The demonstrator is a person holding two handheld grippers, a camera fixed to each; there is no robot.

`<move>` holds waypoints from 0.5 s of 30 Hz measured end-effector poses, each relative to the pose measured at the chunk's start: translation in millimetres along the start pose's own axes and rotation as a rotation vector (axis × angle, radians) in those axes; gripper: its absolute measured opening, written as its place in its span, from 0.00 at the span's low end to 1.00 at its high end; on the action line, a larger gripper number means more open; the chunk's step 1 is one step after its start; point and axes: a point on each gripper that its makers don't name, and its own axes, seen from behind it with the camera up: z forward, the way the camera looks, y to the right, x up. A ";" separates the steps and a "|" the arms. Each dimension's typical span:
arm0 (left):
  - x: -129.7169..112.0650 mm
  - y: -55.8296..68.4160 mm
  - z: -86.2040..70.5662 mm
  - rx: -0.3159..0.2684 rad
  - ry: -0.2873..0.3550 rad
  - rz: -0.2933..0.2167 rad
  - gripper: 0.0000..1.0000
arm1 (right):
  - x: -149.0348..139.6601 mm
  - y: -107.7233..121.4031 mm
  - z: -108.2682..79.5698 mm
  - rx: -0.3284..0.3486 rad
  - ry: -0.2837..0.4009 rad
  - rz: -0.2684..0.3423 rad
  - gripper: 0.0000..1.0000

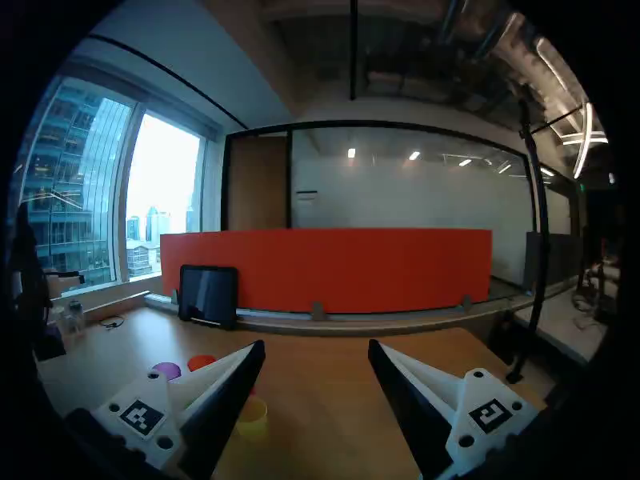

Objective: Pour water

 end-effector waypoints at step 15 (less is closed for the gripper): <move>65.3 11.6 10.2 -0.063 0.014 0.022 0.97 | 52.4 -7.7 2.5 0.026 0.007 -0.025 1.00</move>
